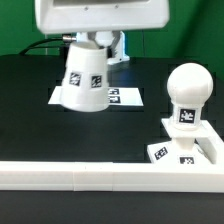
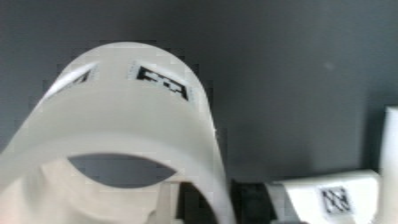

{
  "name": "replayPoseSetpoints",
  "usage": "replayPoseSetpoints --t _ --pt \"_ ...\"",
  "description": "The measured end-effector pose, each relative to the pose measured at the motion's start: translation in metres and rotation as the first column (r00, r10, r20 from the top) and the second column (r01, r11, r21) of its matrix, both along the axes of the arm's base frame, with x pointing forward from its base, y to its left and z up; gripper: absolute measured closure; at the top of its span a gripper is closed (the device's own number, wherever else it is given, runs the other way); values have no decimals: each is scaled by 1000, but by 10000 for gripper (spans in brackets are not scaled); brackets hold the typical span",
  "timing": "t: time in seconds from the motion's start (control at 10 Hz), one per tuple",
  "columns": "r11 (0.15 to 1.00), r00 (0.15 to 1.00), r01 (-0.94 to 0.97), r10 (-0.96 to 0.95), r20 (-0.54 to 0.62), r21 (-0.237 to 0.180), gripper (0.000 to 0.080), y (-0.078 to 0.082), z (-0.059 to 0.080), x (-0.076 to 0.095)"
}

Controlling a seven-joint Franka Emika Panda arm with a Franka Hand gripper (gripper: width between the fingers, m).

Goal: Assemble lamp

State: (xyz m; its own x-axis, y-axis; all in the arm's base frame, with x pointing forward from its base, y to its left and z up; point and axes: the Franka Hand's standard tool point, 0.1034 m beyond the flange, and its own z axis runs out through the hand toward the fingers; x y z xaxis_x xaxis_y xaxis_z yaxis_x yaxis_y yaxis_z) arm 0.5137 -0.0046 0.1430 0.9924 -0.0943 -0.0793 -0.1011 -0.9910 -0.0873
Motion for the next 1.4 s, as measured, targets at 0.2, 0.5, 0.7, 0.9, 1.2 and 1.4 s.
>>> replayPoseSetpoints --t 0.2,0.5,0.7,0.9,1.2,1.4 --pt "999 999 49 -49 -15 9 755 20 22 21" --pt "999 999 35 -35 -12 12 755 22 33 31" --pt "999 999 35 -35 -13 12 755 22 33 31" --pt "999 999 33 -33 -20 13 755 23 34 30" --pt "999 999 22 -21 -33 48 755 45 56 42" --pt "997 998 53 -52 -36 53 755 67 75 52"
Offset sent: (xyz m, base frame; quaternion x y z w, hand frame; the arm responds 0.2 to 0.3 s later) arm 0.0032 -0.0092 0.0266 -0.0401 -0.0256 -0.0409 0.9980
